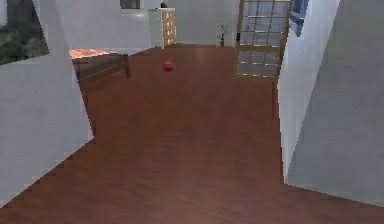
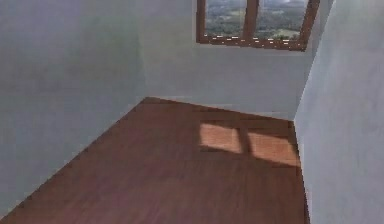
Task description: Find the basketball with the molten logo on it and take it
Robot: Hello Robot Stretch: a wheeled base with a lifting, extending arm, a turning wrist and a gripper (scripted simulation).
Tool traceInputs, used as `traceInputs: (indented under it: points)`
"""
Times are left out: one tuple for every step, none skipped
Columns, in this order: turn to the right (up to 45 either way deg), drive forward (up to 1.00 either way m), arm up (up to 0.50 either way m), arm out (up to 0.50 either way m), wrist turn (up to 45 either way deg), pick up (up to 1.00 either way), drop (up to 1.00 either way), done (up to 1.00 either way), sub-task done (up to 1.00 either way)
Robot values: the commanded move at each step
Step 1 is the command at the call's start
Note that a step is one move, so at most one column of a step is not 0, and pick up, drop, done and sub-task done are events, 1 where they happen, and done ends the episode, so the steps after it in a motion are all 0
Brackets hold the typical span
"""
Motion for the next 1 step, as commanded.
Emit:
traceInputs:
  points:
    - [0.0,1.0,0.0,0.0,0.0,0.0,0.0,0.0,0.0]
